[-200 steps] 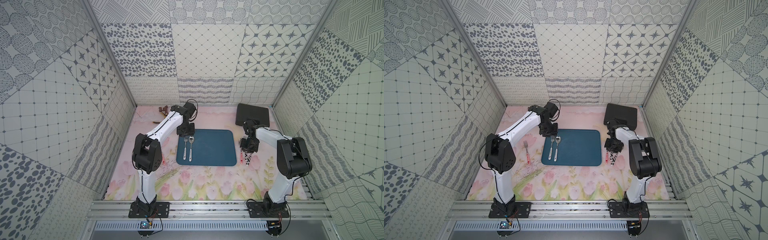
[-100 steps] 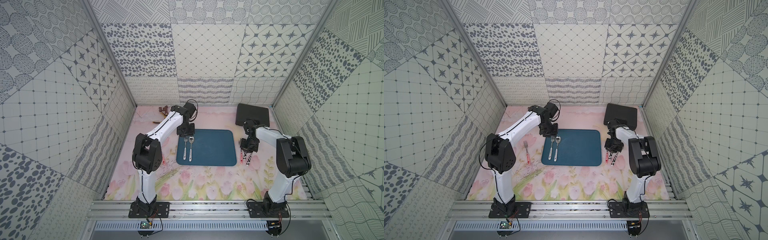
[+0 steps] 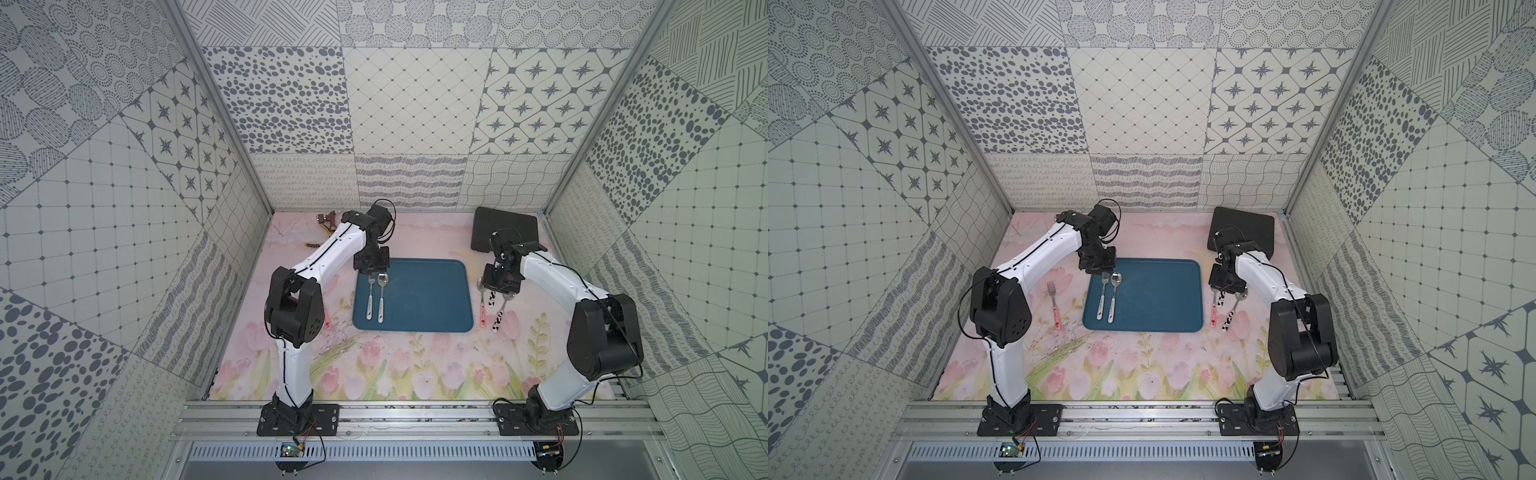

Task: Set the spoon and fork side by side
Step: Pick up the fork at the center of the board, then place the fork on the tray.

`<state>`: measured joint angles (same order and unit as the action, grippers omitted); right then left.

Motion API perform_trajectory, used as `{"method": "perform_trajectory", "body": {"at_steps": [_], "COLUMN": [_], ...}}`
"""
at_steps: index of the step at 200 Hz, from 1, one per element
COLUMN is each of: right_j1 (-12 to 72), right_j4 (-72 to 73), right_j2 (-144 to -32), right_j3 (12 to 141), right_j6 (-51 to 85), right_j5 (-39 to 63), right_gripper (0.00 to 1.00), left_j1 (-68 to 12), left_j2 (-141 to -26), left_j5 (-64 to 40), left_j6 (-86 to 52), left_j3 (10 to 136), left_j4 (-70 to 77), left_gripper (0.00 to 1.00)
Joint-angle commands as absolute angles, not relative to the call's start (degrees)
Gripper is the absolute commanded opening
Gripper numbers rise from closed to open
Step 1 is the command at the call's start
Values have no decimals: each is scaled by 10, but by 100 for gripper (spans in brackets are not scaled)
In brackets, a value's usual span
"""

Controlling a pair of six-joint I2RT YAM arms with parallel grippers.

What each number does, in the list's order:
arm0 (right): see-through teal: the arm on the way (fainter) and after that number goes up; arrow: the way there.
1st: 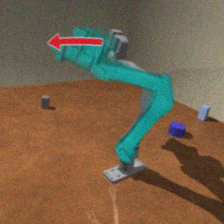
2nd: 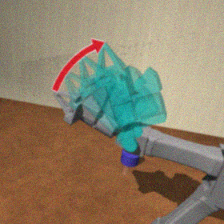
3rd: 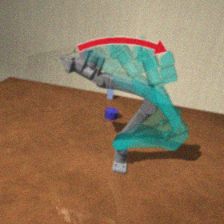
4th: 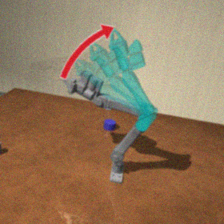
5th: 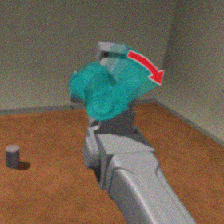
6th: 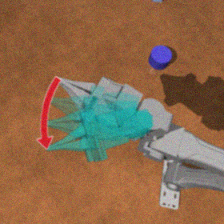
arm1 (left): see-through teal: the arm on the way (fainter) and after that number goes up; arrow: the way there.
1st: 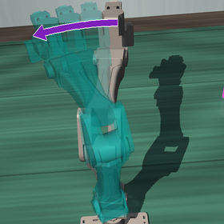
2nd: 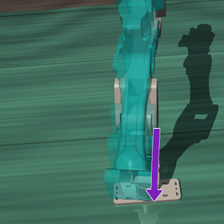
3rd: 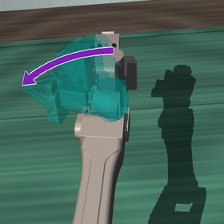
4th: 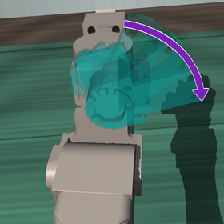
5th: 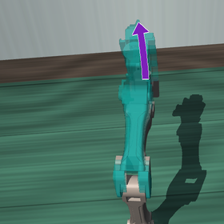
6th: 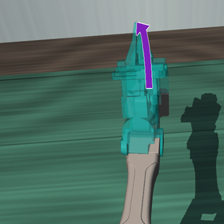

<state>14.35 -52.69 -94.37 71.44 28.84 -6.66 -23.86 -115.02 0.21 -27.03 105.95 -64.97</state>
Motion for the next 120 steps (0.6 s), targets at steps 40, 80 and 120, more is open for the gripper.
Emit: {"method": "perform_trajectory", "body": {"at_steps": [40,80,120], "right_j1": [278,332,365], "right_j4": [-547,-538,-534], "right_j2": [-1007,-1099,-1176], "right_j3": [807,898,967], "right_j6": [334,368,397], "right_j5": [-29,-6,-3], "right_gripper": [3,3,3], "left_j1": [-200,-185,-184], "left_j2": [-1102,-1072,-1044], "left_j5": [13,6,-16], "left_j6": [-310,-310,-313], "left_j3": [1024,991,948], "left_j4": [-655,-650,-632], "left_gripper": [37,37,37]}}
